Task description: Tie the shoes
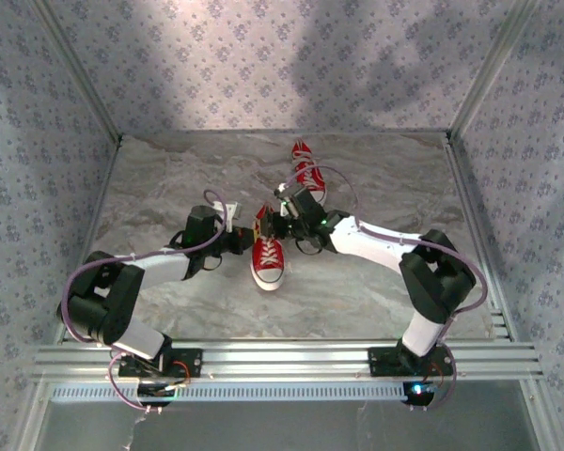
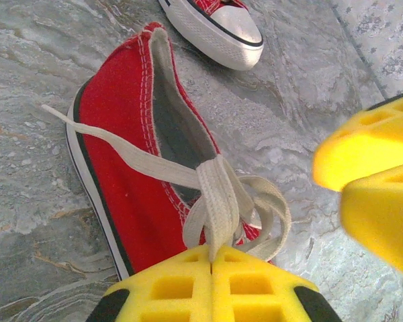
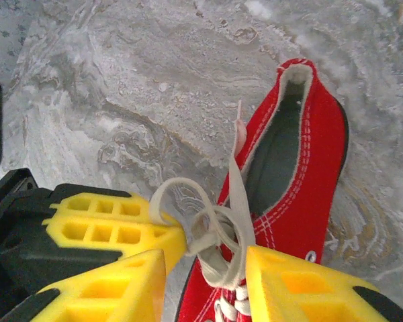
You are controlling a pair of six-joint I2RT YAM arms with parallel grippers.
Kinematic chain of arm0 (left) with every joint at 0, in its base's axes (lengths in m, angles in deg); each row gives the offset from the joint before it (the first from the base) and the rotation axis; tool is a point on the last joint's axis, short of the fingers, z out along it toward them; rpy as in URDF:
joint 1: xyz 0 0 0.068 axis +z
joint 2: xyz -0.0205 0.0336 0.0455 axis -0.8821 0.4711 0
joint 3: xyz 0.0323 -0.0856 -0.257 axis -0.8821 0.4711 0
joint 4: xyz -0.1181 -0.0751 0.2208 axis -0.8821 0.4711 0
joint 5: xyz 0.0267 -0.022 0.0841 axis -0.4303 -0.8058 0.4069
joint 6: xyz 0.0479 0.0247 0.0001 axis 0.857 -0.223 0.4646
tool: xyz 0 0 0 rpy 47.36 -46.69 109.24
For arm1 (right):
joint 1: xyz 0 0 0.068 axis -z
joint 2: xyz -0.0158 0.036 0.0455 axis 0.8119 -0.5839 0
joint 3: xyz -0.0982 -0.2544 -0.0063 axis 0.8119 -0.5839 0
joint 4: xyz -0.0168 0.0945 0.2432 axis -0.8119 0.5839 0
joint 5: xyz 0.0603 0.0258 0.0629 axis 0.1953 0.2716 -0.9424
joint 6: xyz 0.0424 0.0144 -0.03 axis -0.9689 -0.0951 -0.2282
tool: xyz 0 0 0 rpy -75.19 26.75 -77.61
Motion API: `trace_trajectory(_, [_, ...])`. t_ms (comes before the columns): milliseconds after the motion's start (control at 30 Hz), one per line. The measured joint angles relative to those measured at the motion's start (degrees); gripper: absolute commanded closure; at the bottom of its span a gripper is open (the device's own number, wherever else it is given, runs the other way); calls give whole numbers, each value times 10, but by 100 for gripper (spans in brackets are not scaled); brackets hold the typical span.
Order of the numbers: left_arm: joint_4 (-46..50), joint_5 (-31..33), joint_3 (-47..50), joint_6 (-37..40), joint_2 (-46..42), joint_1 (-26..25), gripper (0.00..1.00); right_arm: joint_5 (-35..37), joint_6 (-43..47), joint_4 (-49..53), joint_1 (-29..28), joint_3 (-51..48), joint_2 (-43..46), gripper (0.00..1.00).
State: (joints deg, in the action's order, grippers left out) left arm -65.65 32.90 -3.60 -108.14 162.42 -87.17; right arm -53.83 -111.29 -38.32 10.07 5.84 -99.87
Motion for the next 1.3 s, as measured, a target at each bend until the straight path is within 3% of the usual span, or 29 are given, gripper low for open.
trace_trajectory(300, [-3,0,0,0,0,0,100,7,-5,29,-2,7,-28,64])
trace_trajectory(500, [-3,0,0,0,0,0,100,6,-12,39,-2,21,-42,87])
trace_trajectory(667, [-3,0,0,0,0,0,100,6,-12,31,-2,25,-42,100])
trace_trajectory(1300, [-3,2,1,0,0,0,100,1,-9,31,-9,-21,7,100])
